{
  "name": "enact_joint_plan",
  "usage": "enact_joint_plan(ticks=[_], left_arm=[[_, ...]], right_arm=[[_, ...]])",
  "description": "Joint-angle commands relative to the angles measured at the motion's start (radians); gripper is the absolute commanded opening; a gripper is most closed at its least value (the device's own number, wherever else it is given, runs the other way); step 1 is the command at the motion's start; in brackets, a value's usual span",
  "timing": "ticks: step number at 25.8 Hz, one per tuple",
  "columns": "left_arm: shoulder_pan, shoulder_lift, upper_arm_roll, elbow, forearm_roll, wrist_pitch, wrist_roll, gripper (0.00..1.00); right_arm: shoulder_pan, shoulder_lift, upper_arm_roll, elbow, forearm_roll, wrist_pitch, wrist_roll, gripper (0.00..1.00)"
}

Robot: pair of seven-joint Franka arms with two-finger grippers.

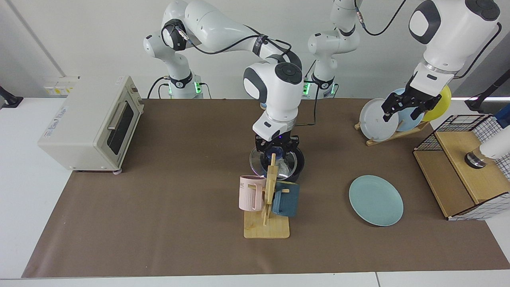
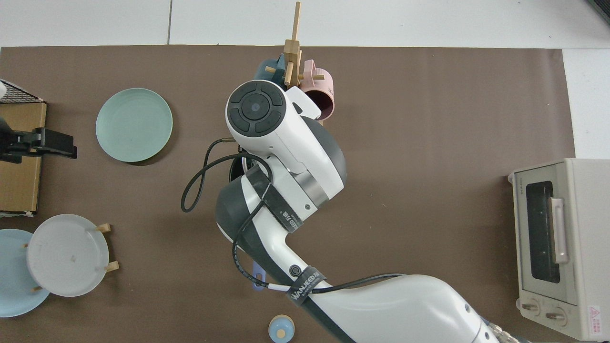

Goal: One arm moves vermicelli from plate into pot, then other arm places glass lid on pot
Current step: 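Lower the glass lid onto the black pot with the right gripper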

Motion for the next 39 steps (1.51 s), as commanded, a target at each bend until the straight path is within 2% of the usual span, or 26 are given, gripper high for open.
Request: enact_joint_plan(ticks=[1, 6, 13, 39], left_arm=[[-0.004, -0.021, -0.005, -0.013, -0.013, -0.013, 0.001, 1.00], [-0.010, -0.021, -0.009, -0.013, -0.013, -0.013, 0.001, 1.00], [-0.010, -0.023, -0.009, -0.013, -0.013, -0.013, 0.001, 1.00], [-0.009, -0.023, -0.009, -0.010, -0.013, -0.013, 0.001, 1.00]], right_arm=[[-0.001, 0.045, -0.002, 0.068, -0.005, 0.001, 0.014, 0.00], [0.024, 0.065, -0.004, 0.067, -0.005, 0.017, 0.019, 0.00], [0.047, 0.061, 0.000, 0.065, 0.001, -0.014, 0.030, 0.00], [0.045, 0.044, 0.007, 0.041, 0.018, 0.005, 0.053, 0.00]])
